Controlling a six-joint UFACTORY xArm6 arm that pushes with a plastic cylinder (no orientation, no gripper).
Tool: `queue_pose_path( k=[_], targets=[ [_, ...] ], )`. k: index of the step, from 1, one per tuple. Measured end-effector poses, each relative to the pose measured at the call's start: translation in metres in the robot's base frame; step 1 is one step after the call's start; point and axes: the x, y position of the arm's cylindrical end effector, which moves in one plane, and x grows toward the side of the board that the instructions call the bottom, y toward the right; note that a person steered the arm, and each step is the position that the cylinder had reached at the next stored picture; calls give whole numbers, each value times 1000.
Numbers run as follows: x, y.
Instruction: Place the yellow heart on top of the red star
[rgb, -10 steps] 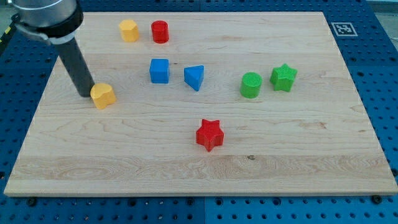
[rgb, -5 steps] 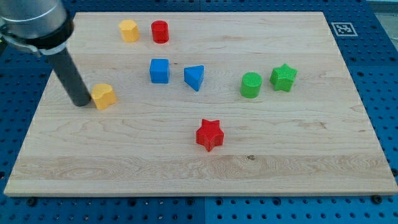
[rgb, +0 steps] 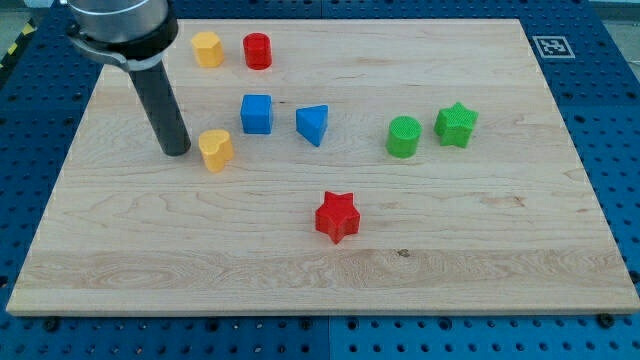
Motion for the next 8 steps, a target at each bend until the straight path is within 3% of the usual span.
queue_pose_path(
  k=[3,5,8],
  targets=[
    [5,28],
    [-21,29],
    [24,75]
  ],
)
